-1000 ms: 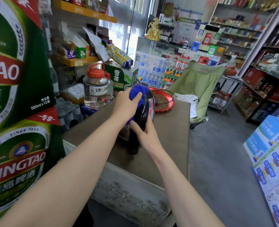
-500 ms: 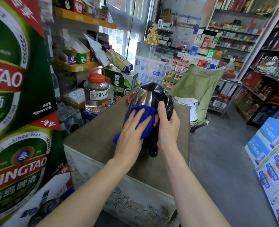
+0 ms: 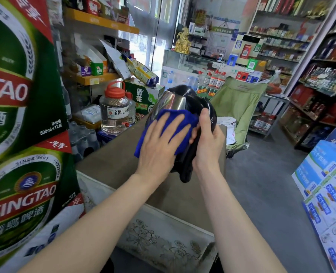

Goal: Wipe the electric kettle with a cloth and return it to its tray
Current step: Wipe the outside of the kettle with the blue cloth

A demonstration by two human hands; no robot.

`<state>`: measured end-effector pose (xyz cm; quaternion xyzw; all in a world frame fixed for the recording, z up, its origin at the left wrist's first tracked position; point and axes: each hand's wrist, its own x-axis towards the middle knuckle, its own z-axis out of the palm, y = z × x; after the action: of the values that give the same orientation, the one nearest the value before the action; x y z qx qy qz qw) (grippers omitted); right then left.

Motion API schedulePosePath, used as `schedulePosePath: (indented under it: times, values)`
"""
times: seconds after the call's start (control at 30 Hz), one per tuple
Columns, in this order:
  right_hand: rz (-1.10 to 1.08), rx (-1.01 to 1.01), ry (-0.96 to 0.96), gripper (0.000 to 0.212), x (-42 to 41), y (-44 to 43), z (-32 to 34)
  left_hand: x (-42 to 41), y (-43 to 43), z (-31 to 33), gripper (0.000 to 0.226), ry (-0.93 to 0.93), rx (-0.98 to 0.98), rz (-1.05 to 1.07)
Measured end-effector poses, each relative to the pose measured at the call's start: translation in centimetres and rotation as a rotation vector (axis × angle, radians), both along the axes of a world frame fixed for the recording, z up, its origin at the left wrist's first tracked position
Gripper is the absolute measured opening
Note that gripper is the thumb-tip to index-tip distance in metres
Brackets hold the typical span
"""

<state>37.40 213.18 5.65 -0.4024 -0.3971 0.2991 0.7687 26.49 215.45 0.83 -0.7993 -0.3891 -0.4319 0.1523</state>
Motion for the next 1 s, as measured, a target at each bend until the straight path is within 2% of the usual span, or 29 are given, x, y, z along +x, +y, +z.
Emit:
schedulePosePath:
  times: [0.07, 0.17, 0.23, 0.37, 0.5, 0.63, 0.67, 0.73, 0.8, 0.87, 0.93, 1.0]
  values:
    - [-0.027, 0.0, -0.033, 0.042, 0.3, 0.1, 0.6, -0.6, -0.6, -2.7, 0.061, 0.05, -0.013, -0.007]
    - [-0.047, -0.006, 0.025, 0.038, 0.3, 0.0, 0.7, -1.6, -1.5, -6.5, 0.074, 0.099, -0.061, 0.003]
    - [-0.053, -0.006, 0.037, 0.038, 0.1, -0.1, 0.6, -1.7, -1.6, -6.9, 0.079, 0.033, -0.113, -0.013]
    - [-0.036, 0.009, 0.078, 0.035, -0.4, -0.5, 0.7, -1.0, -0.9, -3.5, 0.085, -0.213, -0.166, -0.039]
    - [-0.01, -0.016, 0.097, 0.037, -0.6, -1.0, -0.1, -0.6, 0.5, 1.0, 0.074, -0.438, -0.18, 0.014]
    - [-0.021, -0.026, 0.153, 0.043, 0.0, -1.5, -0.3, -1.5, 1.9, -0.4, 0.042, -0.887, -0.478, 0.005]
    - [-0.033, -0.012, 0.146, 0.042, 0.1, -1.6, -0.2, -1.7, 1.5, -1.4, 0.04, -0.941, -0.548, 0.021]
    - [-0.067, 0.009, 0.145, 0.038, 0.0, -1.6, 0.2, -1.0, -0.3, -3.3, 0.049, -0.929, -0.587, -0.026]
    - [-0.115, 0.003, 0.185, 0.032, -0.5, -1.3, 0.5, 0.7, -2.5, -3.7, 0.072, -0.804, -0.515, -0.121]
    - [-0.137, -0.016, 0.202, 0.029, -1.2, -1.1, 0.5, 2.4, -3.1, -3.5, 0.087, -0.659, -0.44, -0.124]
    - [-0.132, -0.016, 0.164, 0.029, -2.0, -1.2, 0.2, 3.3, -2.3, -2.8, 0.081, -0.644, -0.431, -0.009]
    - [-0.118, -0.005, 0.11, 0.029, -2.5, -1.6, -0.2, 3.3, -1.3, -2.5, 0.068, -0.734, -0.399, 0.102]
